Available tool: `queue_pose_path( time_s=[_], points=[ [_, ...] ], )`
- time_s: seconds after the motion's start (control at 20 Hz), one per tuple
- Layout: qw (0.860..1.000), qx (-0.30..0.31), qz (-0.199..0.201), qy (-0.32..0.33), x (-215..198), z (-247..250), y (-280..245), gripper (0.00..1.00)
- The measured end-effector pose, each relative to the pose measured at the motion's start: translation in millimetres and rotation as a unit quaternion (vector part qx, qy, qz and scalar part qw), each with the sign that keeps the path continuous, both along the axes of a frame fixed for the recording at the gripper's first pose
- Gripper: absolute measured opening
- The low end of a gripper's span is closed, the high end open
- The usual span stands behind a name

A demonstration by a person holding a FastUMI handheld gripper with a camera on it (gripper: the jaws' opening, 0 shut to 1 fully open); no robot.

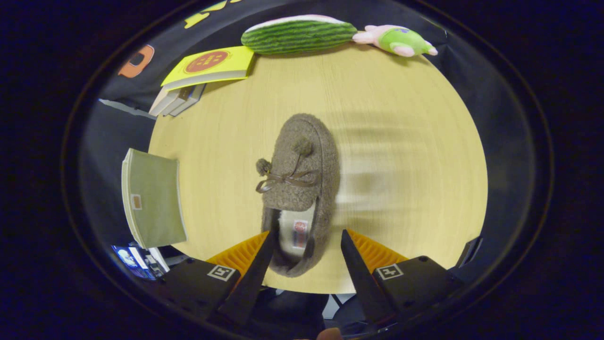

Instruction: Open the storage box then place both shoes into the box .Put the left shoe in first, then the right shoe, with the right side of both shoes facing outward in a uniform manner.

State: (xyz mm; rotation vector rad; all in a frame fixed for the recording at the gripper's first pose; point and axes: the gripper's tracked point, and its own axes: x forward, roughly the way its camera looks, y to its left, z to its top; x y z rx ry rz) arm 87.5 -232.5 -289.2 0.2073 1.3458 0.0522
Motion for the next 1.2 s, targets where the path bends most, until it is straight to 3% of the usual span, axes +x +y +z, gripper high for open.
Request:
queue_pose_path(
  time_s=[0.25, 0.5, 0.85, 1.2],
  points=[
    [1.0, 0.002, 0.024, 0.018, 8.9, -22.7, -5.1, 0.88],
    [0.999, 0.025, 0.013, 0.038, 8.2, -32.1, -7.9, 0.47],
    [0.999, 0.001, 0.008, 0.04, 9.1, -29.7, -20.5, 0.08],
    [0.999, 0.022, -0.006, 0.039, -15.4, 11.6, 29.2, 0.06]
  ],
)
